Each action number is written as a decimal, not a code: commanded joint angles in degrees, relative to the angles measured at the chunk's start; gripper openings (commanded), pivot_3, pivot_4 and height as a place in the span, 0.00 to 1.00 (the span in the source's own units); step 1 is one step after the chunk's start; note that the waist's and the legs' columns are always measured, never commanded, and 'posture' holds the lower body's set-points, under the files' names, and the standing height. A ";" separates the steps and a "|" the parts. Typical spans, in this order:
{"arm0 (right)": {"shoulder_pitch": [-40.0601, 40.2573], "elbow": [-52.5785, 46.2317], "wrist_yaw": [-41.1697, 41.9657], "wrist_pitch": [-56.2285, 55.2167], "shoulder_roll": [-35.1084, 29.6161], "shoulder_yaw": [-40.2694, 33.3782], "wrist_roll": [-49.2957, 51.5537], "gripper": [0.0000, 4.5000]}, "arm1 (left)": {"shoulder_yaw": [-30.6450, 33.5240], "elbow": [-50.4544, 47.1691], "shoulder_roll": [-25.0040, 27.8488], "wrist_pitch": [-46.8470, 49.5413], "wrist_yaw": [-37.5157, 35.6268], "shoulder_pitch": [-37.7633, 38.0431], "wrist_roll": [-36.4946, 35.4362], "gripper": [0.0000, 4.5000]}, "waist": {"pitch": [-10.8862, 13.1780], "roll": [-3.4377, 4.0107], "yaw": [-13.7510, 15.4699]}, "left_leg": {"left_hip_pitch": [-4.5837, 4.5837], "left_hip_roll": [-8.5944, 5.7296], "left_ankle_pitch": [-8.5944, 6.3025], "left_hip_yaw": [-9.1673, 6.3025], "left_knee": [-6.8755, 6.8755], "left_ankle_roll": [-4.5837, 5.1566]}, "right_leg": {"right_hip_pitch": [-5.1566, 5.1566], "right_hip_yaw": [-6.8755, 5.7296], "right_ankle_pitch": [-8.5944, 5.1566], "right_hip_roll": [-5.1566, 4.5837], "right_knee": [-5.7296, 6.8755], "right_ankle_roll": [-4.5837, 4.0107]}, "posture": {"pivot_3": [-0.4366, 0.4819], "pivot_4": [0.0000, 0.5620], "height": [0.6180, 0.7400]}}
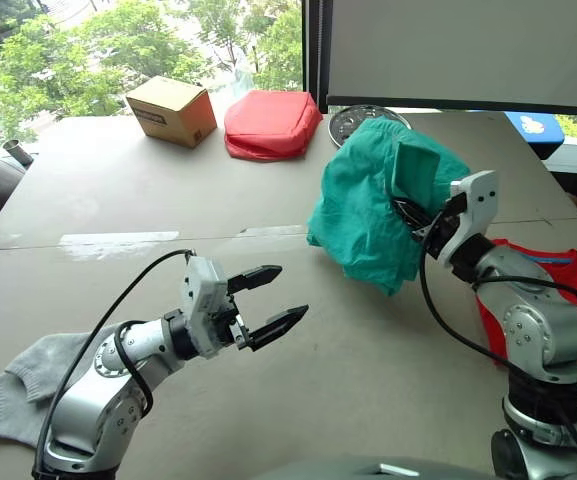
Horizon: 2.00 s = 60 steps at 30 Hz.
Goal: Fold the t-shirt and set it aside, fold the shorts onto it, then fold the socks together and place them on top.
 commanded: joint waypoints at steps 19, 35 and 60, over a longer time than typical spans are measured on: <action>18.40 0.19 -28.08 13.15 3.75 -44.64 23.83 0.36 | -7.47 9.34 -1.15 -2.32 -11.75 -14.65 0.56 1.00 | -0.15 0.14 0.27 | 0.04 0.06 0.00 0.10 0.00 0.04 | 0.08 0.22 -0.06 -0.01 -0.04 0.10 | 0.48 0.27 0.99; 58.22 -23.55 5.76 -8.86 0.77 -40.05 35.32 0.94 | -5.35 13.95 -5.44 2.15 -1.53 -19.19 1.62 1.00 | -0.15 0.12 0.71 | 0.01 0.22 -0.04 0.05 -0.04 0.02 | 0.01 0.19 -0.19 -0.12 -0.13 0.30 | 0.48 0.27 0.99; 4.00 7.92 43.31 -30.27 -21.63 23.74 9.99 0.97 | 44.41 -6.21 -9.80 -3.77 6.97 41.25 1.78 1.00 | 0.18 -0.66 2.23 | 0.00 0.11 -0.18 -0.22 0.03 -0.18 | -0.08 -0.22 -0.24 -0.32 -0.09 0.06 | 0.48 0.27 0.99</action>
